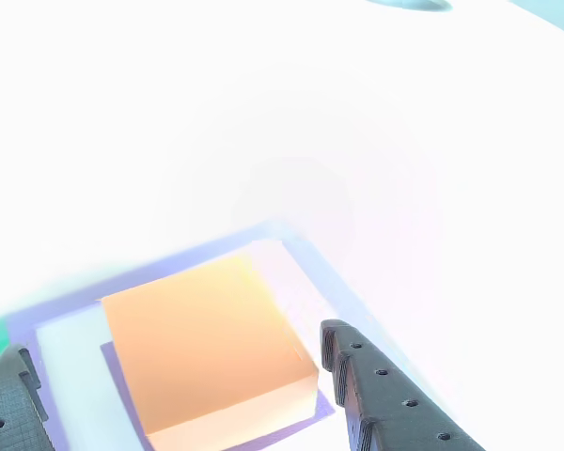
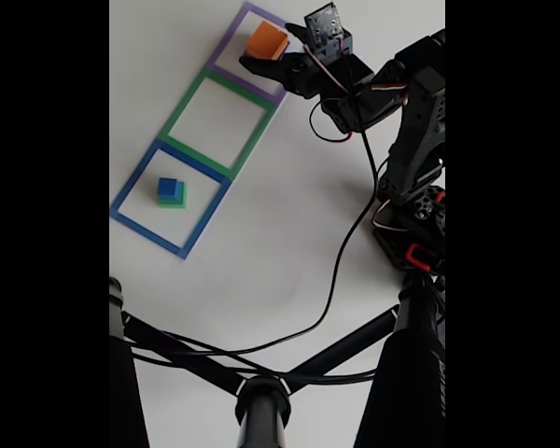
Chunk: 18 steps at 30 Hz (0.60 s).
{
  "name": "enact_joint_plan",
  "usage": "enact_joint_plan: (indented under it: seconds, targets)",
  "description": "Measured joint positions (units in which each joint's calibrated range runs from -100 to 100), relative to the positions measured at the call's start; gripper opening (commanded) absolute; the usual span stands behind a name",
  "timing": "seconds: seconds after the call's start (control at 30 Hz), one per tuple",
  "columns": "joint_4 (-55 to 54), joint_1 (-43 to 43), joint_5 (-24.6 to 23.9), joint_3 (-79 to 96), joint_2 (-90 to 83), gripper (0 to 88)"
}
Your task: Tower of hanoi
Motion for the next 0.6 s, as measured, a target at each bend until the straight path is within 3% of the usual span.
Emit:
enact_joint_plan:
  seconds: [0.6]
  targets:
    - [-1.2, -1.39, 0.0, 0.0, 1.35, 23.2]
